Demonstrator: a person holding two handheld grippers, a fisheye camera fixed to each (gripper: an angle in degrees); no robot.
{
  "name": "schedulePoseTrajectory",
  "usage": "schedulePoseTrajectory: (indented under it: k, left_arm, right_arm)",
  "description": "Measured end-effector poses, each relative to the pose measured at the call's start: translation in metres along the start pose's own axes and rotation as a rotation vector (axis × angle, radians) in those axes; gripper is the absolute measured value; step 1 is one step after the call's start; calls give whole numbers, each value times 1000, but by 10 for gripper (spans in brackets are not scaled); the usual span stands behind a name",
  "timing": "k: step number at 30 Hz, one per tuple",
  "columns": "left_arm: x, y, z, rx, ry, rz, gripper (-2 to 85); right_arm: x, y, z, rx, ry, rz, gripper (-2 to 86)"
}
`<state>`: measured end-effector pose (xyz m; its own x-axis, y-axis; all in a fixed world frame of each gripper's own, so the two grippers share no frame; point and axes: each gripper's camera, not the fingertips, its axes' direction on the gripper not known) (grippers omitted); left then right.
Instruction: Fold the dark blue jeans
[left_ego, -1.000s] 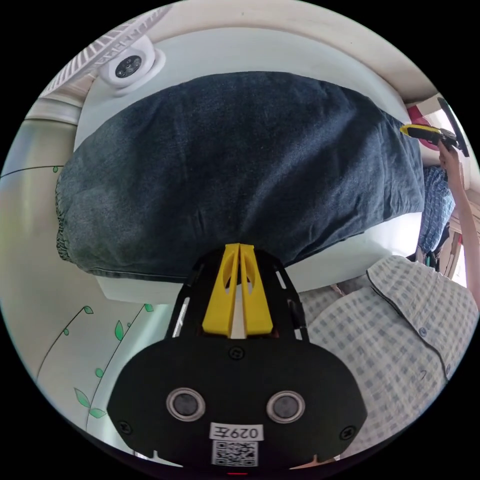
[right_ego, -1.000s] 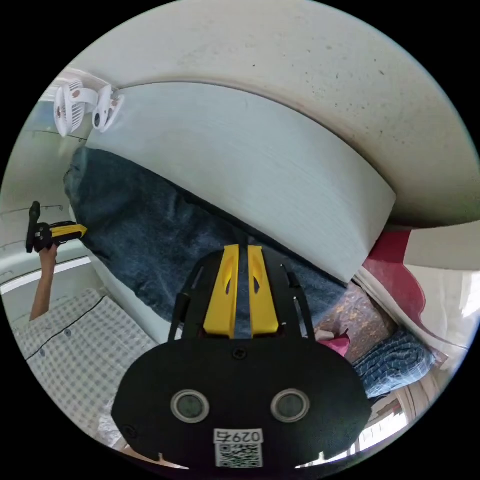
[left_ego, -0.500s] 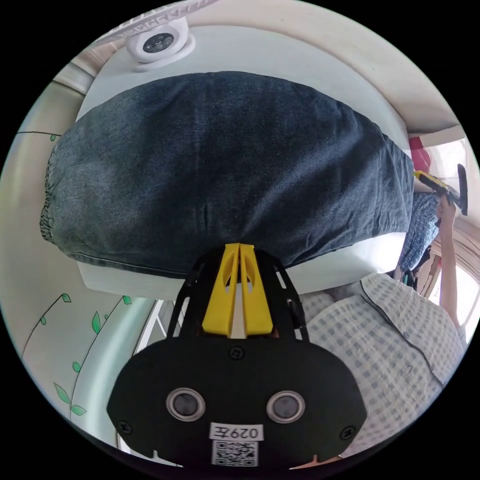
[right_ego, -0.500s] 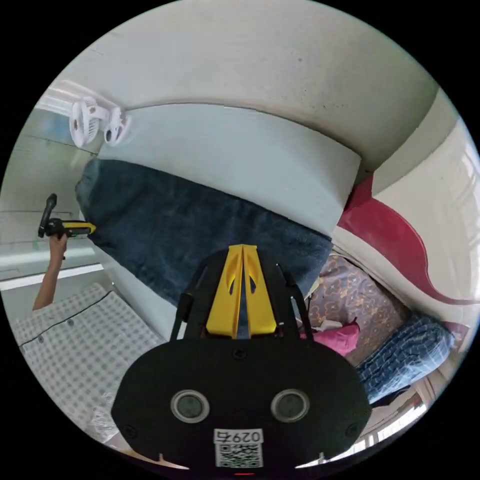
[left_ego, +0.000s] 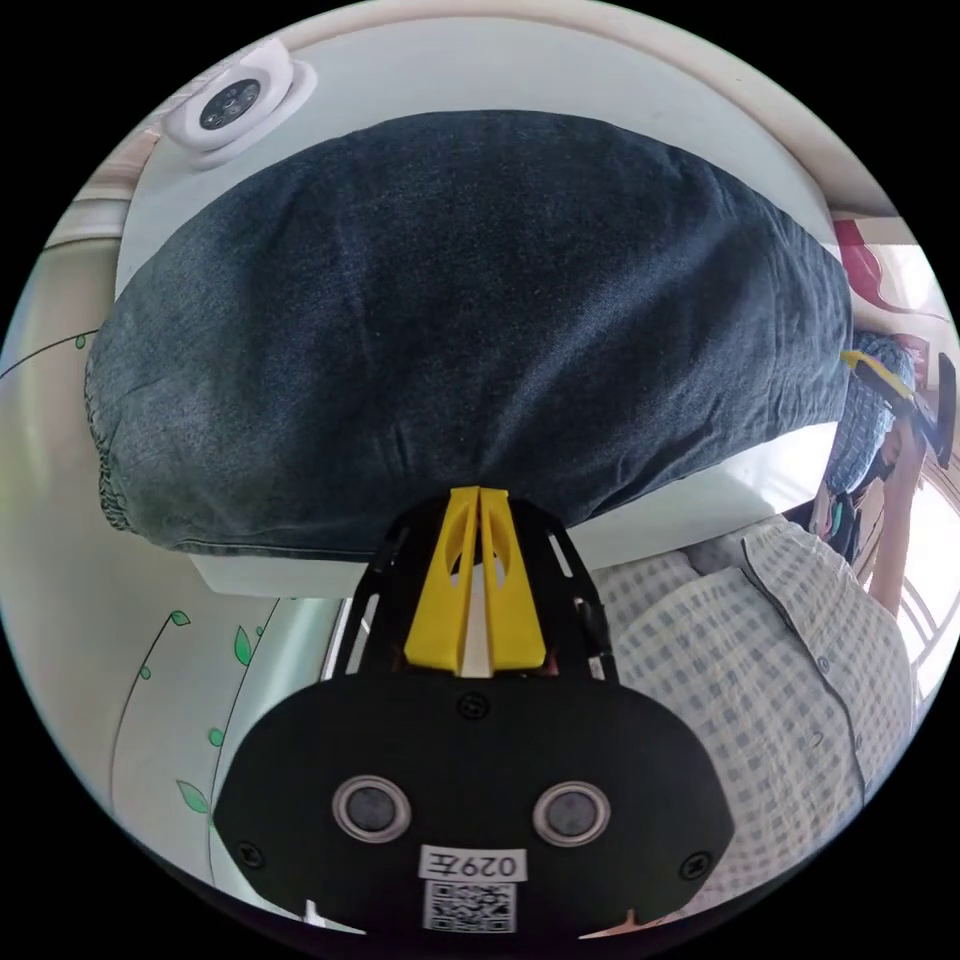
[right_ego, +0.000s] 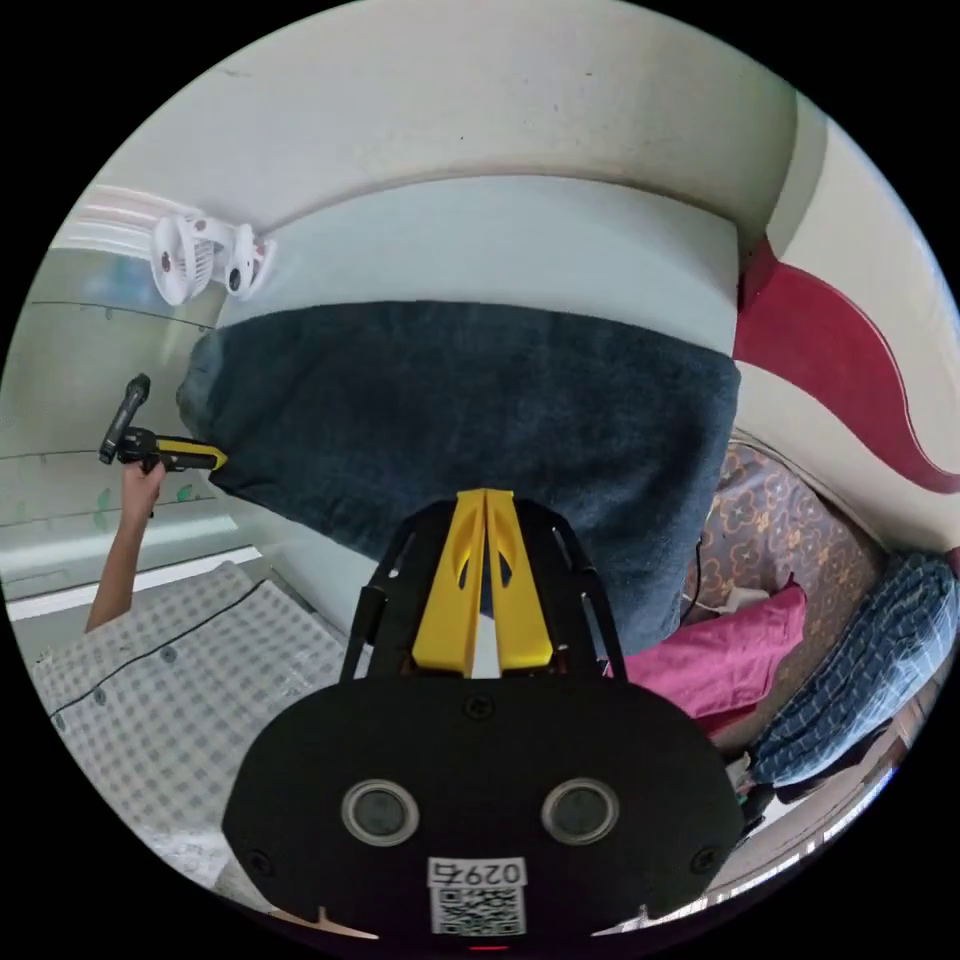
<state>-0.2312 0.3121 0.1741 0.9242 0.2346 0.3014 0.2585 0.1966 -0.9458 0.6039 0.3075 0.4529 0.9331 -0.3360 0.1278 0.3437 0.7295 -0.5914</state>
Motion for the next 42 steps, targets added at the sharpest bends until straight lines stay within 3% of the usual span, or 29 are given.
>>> schedulePoseTrajectory:
  k: [2, 6, 8, 18, 27, 37, 42]
  left_arm:
    - [4, -5, 0, -33, -22, 23, -10]
    - [12, -11, 1, -80, -64, 45, -10]
    - [15, -11, 1, -84, -77, 45, -10]
    - [12, 0, 2, -30, -50, 11, -10]
    - [0, 20, 5, 78, 36, -29, -10]
    - [2, 25, 7, 93, 14, -45, -10]
    - [3, 24, 8, 92, 1, -42, -10]
  right_arm:
    - [10, 17, -6, 79, 71, 62, -6]
    - [68, 49, 0, 123, -228, 250, -6]
    - [78, 59, 4, 125, -272, 263, -6]
    - [38, 87, 23, 9, 129, 141, -6]
    - [60, 146, 45, 43, 89, 135, -5]
    - [80, 214, 76, 50, 134, 139, -6]
    - [114, 265, 92, 106, 26, 176, -5]
